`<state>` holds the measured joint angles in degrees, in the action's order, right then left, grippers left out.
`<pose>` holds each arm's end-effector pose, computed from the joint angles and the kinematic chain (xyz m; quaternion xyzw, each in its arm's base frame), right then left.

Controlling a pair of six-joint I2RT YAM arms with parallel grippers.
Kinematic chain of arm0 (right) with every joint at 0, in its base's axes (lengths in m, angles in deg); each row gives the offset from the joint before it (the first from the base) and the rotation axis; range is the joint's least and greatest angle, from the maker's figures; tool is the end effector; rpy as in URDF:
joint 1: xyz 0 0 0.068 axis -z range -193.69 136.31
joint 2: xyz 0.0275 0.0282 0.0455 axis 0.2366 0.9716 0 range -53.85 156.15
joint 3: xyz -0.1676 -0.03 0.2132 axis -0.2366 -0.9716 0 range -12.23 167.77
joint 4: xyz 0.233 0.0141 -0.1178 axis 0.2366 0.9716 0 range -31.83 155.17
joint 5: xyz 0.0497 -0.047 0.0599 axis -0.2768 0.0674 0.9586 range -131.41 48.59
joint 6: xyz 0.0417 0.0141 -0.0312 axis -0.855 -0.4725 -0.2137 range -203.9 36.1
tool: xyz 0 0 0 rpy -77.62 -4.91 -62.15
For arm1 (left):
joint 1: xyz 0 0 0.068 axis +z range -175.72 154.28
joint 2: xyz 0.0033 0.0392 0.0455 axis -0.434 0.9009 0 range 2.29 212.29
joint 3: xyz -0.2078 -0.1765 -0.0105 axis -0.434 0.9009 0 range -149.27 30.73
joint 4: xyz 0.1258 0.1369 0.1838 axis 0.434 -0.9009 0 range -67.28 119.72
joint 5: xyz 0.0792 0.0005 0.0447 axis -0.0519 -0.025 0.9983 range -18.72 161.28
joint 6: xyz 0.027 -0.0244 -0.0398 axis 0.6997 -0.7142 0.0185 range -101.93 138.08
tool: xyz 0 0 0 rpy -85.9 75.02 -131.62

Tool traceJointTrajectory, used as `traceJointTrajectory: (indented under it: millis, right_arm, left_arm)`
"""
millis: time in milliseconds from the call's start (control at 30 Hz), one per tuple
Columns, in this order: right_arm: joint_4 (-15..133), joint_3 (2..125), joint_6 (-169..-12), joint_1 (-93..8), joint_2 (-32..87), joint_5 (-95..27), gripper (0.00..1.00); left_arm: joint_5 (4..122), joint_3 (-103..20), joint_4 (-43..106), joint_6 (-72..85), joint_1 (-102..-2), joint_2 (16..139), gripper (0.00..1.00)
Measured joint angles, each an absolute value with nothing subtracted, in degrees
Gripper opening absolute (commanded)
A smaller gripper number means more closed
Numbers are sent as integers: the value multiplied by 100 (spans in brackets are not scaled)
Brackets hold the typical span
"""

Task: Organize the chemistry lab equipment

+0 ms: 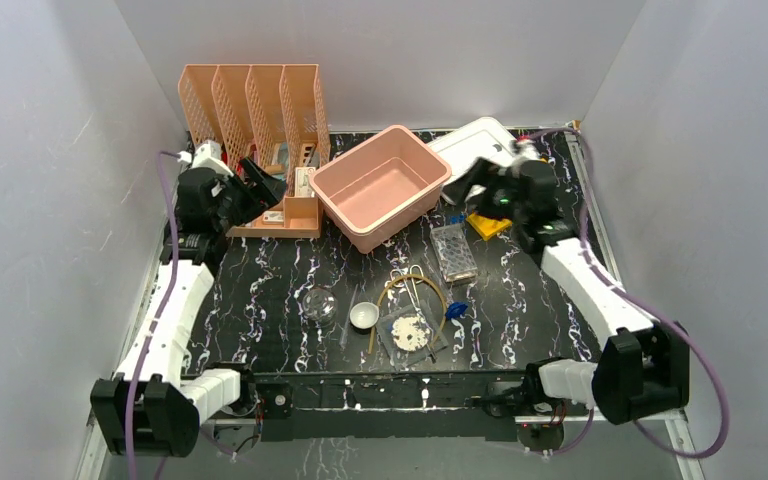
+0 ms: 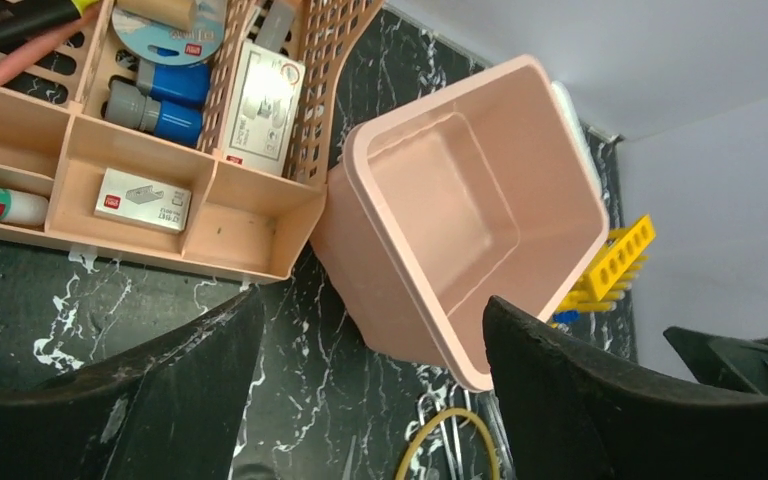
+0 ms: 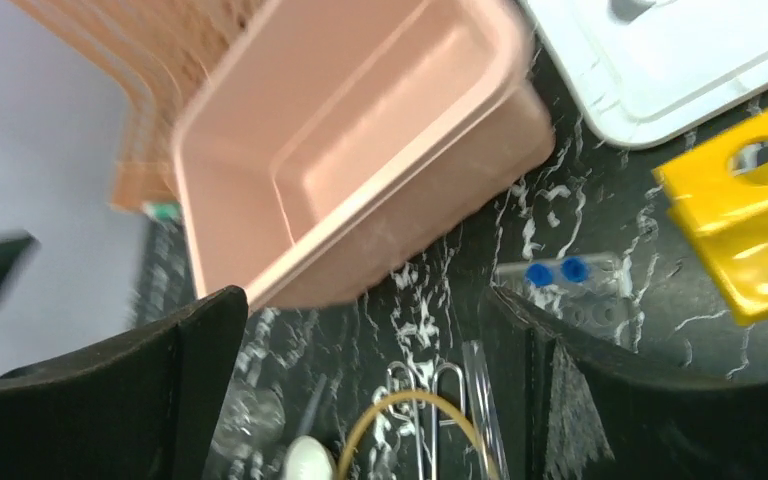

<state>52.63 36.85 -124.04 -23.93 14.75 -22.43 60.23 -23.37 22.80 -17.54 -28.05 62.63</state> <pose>0.2727 0.0611 0.3081 0.1023 0.7770 0.3761 0.4944 0.2450 -0.0169 0.3511 -0.1660 0.7643 -0.2724 0.5604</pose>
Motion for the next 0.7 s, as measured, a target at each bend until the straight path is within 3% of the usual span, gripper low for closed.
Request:
traceJointTrajectory:
  millis: [133, 200, 233, 267, 333, 400, 433, 467, 500, 533, 567, 600, 633, 700]
  right_arm:
    - [6399, 4561, -11364, -4248, 2037, -3912, 97]
    - [6638, 4716, -11097, -4882, 2203, -4225, 85]
    - [6729, 4725, -11005, -4994, 2245, -4343, 78]
    - [6843, 4723, -10918, -5009, 2275, -4465, 64]
    - [6985, 4723, -10817, -4930, 2314, -4695, 26]
    - [7094, 4730, -10721, -4847, 2317, -4859, 8]
    - [7140, 4749, -10693, -4812, 2317, -4903, 4]
    - [7166, 4769, -10668, -4797, 2317, -4920, 5]
    - [7191, 4791, -10647, -4793, 2317, -4918, 13]
    - [7197, 4808, -10631, -4797, 2317, -4914, 29]
    - [7195, 4815, -10607, -4799, 2317, -4896, 45]
    - [7199, 4815, -10640, -4799, 2317, -4889, 56]
    - [7186, 4804, -10634, -4799, 2317, -4872, 62]
    - [7160, 4754, -10631, -4806, 2308, -4828, 69]
  left_arm:
    - [5959, -2635, 1996, -1531, -3023, 6709, 70]
    - [6042, -2650, 1974, -1452, -3305, 6768, 69]
    - [6099, -2657, 1976, -1431, -3476, 6768, 67]
    - [6193, -2707, 1950, -1409, -3644, 6789, 65]
    - [6431, -3024, 1808, -1380, -3948, 7001, 58]
    - [6716, -3535, 1760, -1334, -4217, 7439, 52]
    - [6866, -3741, 1773, -1297, -4313, 7657, 49]
    - [6989, -3857, 1797, -1258, -4372, 7825, 48]
    - [7172, -3948, 1841, -1197, -4433, 8024, 50]
    - [7314, -3979, 1865, -1142, -4455, 8169, 59]
    - [7526, -4023, 1880, -1031, -4470, 8376, 78]
    - [7653, -4047, 1904, -924, -4470, 8534, 92]
    - [7769, -4101, 1930, -744, -4470, 8743, 98]
    - [7830, -4296, 1983, -277, -4468, 9172, 98]
